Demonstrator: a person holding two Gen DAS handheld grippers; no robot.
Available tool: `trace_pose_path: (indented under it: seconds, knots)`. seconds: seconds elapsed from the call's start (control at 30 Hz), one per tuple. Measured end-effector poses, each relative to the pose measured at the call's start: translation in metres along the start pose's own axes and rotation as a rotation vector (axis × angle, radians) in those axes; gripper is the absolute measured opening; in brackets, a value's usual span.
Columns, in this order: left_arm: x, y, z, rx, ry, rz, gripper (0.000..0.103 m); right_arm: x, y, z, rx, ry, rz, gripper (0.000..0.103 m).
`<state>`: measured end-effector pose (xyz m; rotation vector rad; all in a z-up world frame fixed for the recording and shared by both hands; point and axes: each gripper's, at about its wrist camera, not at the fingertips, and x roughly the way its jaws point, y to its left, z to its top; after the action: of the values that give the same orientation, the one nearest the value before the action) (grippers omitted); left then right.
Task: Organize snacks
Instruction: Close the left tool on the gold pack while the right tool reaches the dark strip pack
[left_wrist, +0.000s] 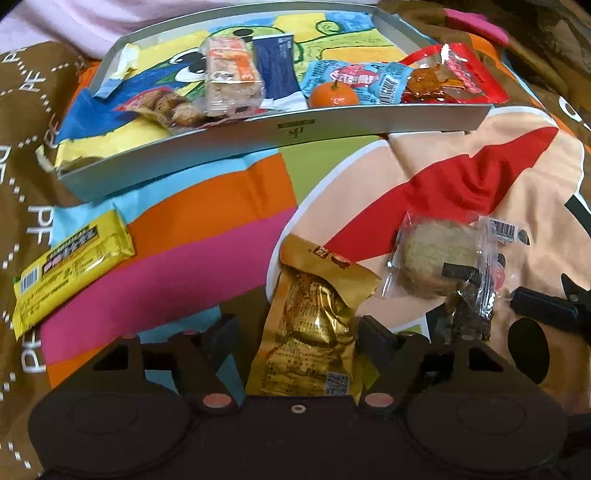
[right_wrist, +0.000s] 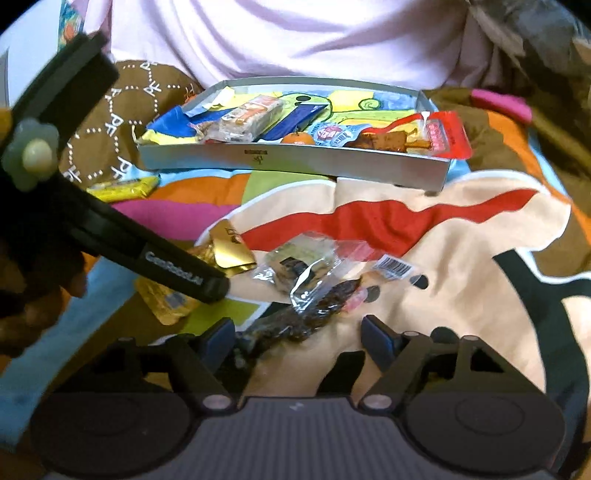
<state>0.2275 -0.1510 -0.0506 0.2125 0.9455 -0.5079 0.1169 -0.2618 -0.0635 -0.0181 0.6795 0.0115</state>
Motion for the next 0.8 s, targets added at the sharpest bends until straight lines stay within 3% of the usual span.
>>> trace_pose_path:
  seconds: [0.13, 0.2, 0.27, 0.37, 0.47, 0.8]
  knots:
    - [0.002, 0.002, 0.001, 0.016, 0.011, -0.018, 0.077, 0.006, -0.012, 0.0, 0.097, 0.006, 0.112, 0.08]
    - [0.002, 0.002, 0.001, 0.024, 0.016, -0.022, 0.074, 0.01, -0.015, 0.0, 0.121, 0.008, 0.145, 0.071]
    - [0.001, 0.005, 0.001, 0.015, 0.015, -0.02, 0.068, 0.009, -0.018, 0.001, 0.134, -0.001, 0.142, 0.054]
    - [-0.003, 0.009, -0.001, -0.012, 0.022, -0.029, 0.056, 0.007, -0.023, 0.002, 0.168, -0.011, 0.151, 0.044]
    - [-0.007, 0.01, -0.004, -0.017, 0.04, -0.043, 0.053, 0.006, -0.025, 0.003, 0.189, -0.022, 0.182, 0.039]
    - [-0.002, 0.008, -0.004, 0.015, 0.044, -0.03, 0.059, 0.021, -0.03, 0.003, 0.241, 0.004, 0.253, 0.049]
